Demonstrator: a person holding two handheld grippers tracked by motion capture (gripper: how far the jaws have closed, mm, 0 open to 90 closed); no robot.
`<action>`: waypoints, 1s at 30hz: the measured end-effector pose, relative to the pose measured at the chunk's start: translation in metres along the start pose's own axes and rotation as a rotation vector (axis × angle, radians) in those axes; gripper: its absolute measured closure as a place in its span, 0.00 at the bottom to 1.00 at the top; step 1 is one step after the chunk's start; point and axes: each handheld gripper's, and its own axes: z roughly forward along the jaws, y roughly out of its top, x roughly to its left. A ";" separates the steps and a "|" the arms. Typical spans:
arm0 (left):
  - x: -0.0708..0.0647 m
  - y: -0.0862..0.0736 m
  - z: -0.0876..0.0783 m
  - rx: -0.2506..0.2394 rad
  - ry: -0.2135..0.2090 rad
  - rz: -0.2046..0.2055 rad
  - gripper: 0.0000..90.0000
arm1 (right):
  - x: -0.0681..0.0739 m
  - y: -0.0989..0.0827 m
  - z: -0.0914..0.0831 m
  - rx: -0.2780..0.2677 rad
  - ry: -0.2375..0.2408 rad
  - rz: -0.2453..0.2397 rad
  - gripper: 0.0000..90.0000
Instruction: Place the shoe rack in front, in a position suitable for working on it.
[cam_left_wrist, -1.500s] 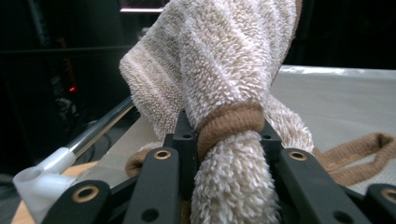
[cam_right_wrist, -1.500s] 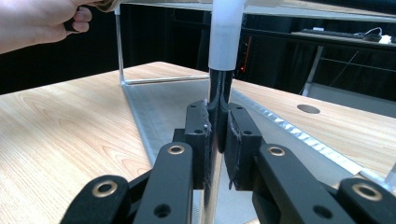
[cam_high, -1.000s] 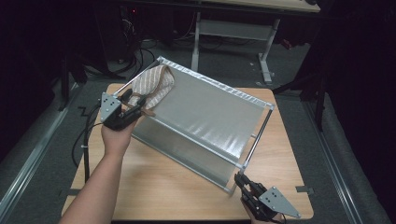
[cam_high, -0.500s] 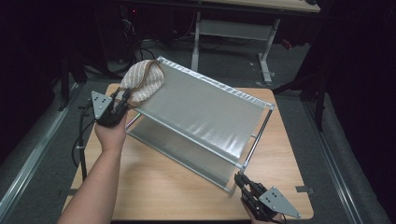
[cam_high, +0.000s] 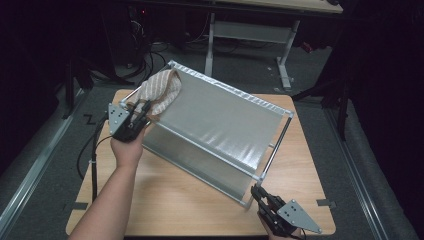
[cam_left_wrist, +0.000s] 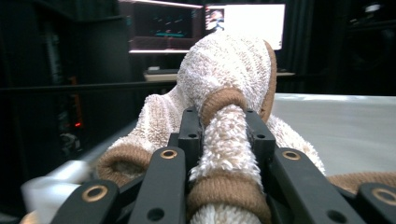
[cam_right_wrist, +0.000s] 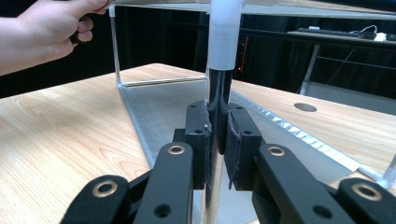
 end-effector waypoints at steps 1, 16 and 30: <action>-0.007 -0.001 -0.001 -0.004 -0.014 0.004 0.82 | 0.000 0.000 0.000 -0.002 -0.001 -0.005 0.90; -0.107 -0.008 -0.017 -0.059 -0.191 -0.035 0.82 | 0.000 0.000 0.001 -0.001 -0.006 -0.003 0.90; -0.202 -0.004 -0.037 -0.039 -0.352 -0.041 0.81 | 0.000 0.000 0.000 0.002 -0.002 -0.007 0.90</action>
